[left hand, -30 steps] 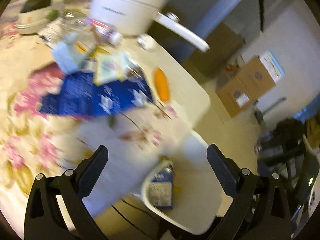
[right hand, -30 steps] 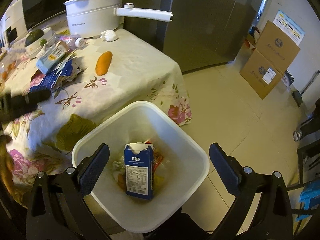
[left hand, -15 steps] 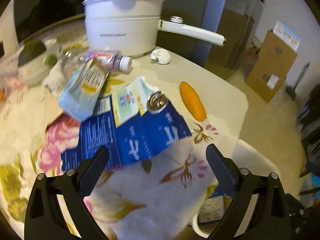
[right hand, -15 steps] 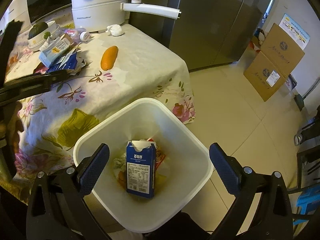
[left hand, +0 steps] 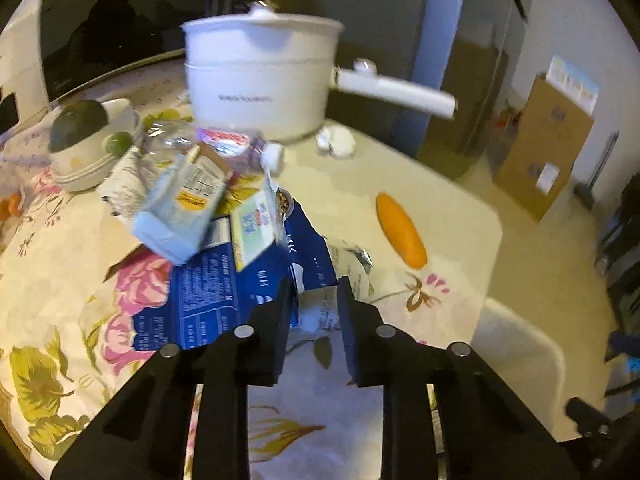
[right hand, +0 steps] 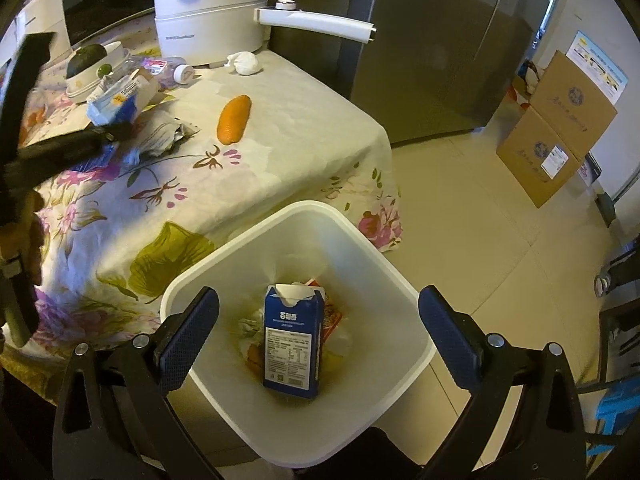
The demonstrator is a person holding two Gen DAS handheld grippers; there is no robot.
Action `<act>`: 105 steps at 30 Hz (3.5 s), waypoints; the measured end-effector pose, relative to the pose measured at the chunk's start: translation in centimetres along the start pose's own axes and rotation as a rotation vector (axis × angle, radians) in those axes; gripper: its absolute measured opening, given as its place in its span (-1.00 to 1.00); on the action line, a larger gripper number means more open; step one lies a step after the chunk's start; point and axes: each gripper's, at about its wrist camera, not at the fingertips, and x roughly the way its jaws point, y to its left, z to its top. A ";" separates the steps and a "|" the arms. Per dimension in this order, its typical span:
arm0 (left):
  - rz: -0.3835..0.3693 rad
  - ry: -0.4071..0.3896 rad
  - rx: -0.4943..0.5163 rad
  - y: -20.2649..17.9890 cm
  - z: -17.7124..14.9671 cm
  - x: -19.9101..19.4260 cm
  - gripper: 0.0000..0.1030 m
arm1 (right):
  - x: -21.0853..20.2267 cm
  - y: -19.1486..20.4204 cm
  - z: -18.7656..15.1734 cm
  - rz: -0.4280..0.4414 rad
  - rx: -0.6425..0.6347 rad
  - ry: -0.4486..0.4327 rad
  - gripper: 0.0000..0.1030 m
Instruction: Collect trash
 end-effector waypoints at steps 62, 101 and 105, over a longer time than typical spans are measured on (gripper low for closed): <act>-0.263 -0.271 -0.384 8.5 -0.9 -15.0 -0.64 | 1.7 3.4 10.4 0.134 -0.039 -0.047 -0.77; -0.593 0.012 -0.266 -8.2 -2.9 -6.7 -0.62 | -1.7 -9.2 0.2 -0.079 0.351 -0.089 0.78; -0.631 0.095 -0.260 -9.7 -3.8 -4.1 -0.48 | -1.7 -9.3 0.2 -0.067 0.365 -0.082 0.78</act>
